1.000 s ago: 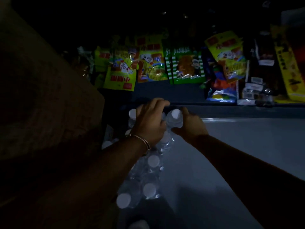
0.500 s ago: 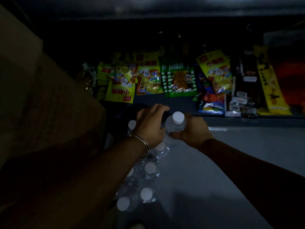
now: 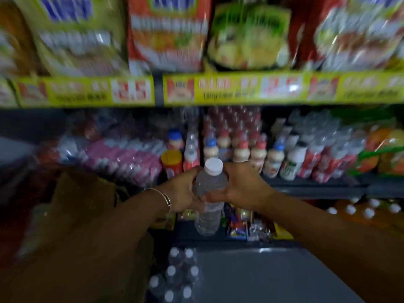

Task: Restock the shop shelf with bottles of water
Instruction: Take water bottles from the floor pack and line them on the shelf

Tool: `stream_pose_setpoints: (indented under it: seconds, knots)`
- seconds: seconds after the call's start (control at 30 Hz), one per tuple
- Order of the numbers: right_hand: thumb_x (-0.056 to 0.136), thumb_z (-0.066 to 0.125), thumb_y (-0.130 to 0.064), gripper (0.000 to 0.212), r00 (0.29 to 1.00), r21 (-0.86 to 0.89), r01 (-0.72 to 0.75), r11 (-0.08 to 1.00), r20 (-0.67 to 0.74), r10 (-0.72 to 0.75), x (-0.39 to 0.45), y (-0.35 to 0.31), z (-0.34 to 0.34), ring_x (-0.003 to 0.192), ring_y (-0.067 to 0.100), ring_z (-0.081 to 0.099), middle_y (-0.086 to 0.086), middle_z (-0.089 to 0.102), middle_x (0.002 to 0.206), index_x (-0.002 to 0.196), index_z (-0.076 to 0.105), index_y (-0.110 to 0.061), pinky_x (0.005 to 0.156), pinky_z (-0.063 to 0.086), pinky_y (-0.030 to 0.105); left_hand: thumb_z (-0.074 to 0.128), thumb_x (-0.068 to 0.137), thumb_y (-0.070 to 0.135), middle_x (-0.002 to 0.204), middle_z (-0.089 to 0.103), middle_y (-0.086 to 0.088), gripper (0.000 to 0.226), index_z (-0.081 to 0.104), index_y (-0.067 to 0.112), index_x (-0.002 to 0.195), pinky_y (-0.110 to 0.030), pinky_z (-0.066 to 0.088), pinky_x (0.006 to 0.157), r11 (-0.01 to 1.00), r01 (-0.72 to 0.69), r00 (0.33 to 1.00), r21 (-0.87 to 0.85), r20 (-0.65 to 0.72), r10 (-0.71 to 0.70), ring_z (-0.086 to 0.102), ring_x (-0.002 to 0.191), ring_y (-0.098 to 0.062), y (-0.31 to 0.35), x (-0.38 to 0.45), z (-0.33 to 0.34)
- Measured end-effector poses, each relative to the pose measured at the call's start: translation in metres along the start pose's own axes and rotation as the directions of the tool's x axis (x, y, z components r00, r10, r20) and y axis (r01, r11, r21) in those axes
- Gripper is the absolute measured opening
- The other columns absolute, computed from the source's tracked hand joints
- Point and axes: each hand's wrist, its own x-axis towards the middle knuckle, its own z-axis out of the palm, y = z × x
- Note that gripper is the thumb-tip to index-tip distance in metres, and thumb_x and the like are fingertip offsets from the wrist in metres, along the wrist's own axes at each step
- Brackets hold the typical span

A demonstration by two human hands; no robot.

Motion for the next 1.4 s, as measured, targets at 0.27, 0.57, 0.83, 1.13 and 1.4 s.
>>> stream_pose_setpoints:
  seconds: [0.27,0.57,0.83,1.13,1.4]
  knots:
    - [0.066,0.083,-0.036,0.033,0.985,-0.001,0.154,0.988,-0.073,-0.154,0.009,-0.179,-0.188,0.079,0.011,0.066,-0.001,0.072,0.087,0.089,0.072,-0.015,0.066,0.05,0.023,0.085,0.05,0.007,0.112,0.065,-0.002,0.072,0.053,0.018,0.113,-0.03,0.052,0.087,0.974,-0.212,0.976,0.086,-0.039,0.216,0.061,0.101,-0.013,0.225,-0.066,-0.102]
    - [0.054,0.081,-0.056,0.074,0.935,0.142,0.27,0.952,-0.275,-0.224,0.029,-0.333,-0.338,0.071,0.019,0.069,0.015,0.07,0.08,0.094,0.069,0.005,0.06,0.053,0.034,0.08,0.06,0.004,0.104,0.072,-0.006,0.052,0.064,0.013,0.108,-0.026,0.055,0.078,0.899,-0.434,0.897,-0.06,-0.125,0.425,0.067,0.097,-0.018,0.41,-0.129,-0.187]
    - [0.065,0.066,-0.051,0.058,0.901,0.169,0.367,0.915,-0.309,-0.305,0.054,-0.425,-0.426,0.08,0.02,0.071,0.01,0.074,0.089,0.097,0.071,-0.003,0.068,0.056,0.028,0.075,0.071,0.018,0.098,0.073,-0.003,0.038,0.064,0.01,0.107,-0.033,0.057,0.081,0.834,-0.55,0.807,0.035,-0.234,0.542,0.07,0.092,-0.017,0.526,-0.148,-0.248]
    - [0.061,0.072,-0.05,0.076,0.98,0.157,0.128,0.979,-0.17,-0.101,0.079,-0.425,-0.475,0.101,0.028,0.065,0.012,0.063,0.118,0.124,0.054,-0.012,0.083,0.057,0.043,0.081,0.066,0.029,0.097,0.073,-0.003,0.047,0.064,0.01,0.106,-0.03,0.058,0.069,0.774,-0.614,0.705,0.153,-0.334,0.625,0.071,0.086,-0.015,0.596,-0.111,-0.286]
    - [0.059,0.086,-0.031,0.059,0.935,0.127,0.086,0.988,-0.353,-0.036,0.115,-0.403,-0.498,0.088,0.03,0.069,0.012,0.07,0.102,0.107,0.063,-0.006,0.062,0.057,0.034,0.078,0.069,0.041,0.092,0.071,-0.003,0.035,0.061,0.017,0.089,-0.036,0.058,0.079,0.784,-0.571,0.667,0.246,-0.418,0.617,0.069,0.084,-0.017,0.634,-0.065,-0.264]
